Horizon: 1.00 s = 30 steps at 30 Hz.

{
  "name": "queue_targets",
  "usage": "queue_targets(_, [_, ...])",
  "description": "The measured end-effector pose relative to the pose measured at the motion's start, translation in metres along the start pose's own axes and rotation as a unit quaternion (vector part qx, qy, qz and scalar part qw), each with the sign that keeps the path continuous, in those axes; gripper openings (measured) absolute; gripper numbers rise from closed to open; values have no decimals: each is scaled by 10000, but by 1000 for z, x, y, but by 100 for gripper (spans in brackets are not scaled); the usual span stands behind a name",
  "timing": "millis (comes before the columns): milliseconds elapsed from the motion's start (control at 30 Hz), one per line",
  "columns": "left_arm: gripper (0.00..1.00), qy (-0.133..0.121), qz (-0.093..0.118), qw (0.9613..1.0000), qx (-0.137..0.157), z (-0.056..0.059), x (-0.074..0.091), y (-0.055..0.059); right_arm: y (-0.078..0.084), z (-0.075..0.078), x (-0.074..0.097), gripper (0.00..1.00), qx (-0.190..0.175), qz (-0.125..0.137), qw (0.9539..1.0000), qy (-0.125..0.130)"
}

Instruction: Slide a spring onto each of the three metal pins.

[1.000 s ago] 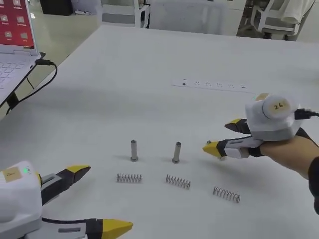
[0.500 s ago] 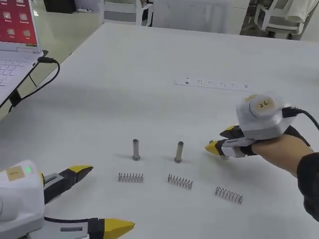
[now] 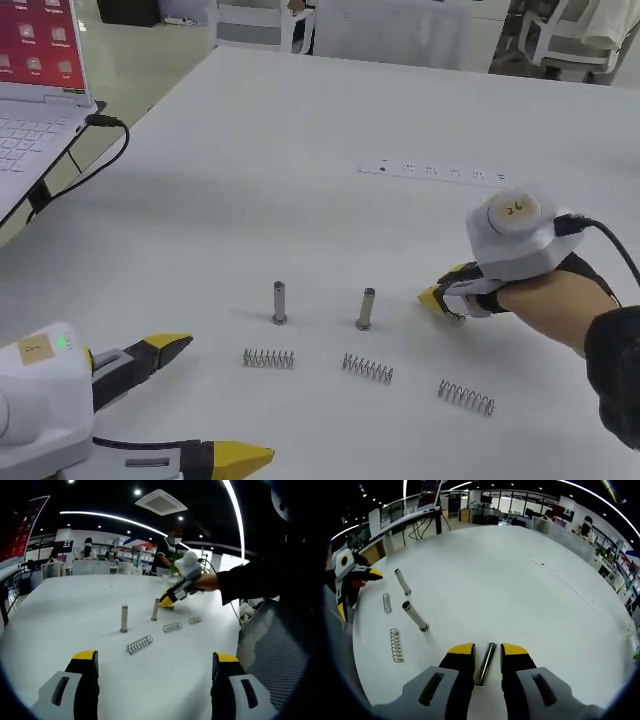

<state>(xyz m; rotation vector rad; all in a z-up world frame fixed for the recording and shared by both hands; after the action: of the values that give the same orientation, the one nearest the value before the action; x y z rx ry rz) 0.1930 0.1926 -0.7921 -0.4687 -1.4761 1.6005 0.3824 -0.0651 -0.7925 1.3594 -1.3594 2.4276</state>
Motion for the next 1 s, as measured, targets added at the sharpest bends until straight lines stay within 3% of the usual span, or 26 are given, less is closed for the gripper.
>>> queue_targets(1000, [91,37,35,10000,-19,1,-3,-1,2,2,-9,7,-532,-460,9975,32])
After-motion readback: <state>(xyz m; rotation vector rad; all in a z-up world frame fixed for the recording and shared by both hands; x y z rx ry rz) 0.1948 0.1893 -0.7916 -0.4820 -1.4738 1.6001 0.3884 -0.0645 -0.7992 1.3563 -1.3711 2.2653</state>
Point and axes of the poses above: the centre of the closed fingertips' face, and the gripper's own axes: x roughly backward along the fingers, z roughly to its right, y roughly out of its underside, the point moved 7 cm from there along x, roughly backward along the fingers, and after that the axes turned 11 degrees about y, right-handed, at the moved point
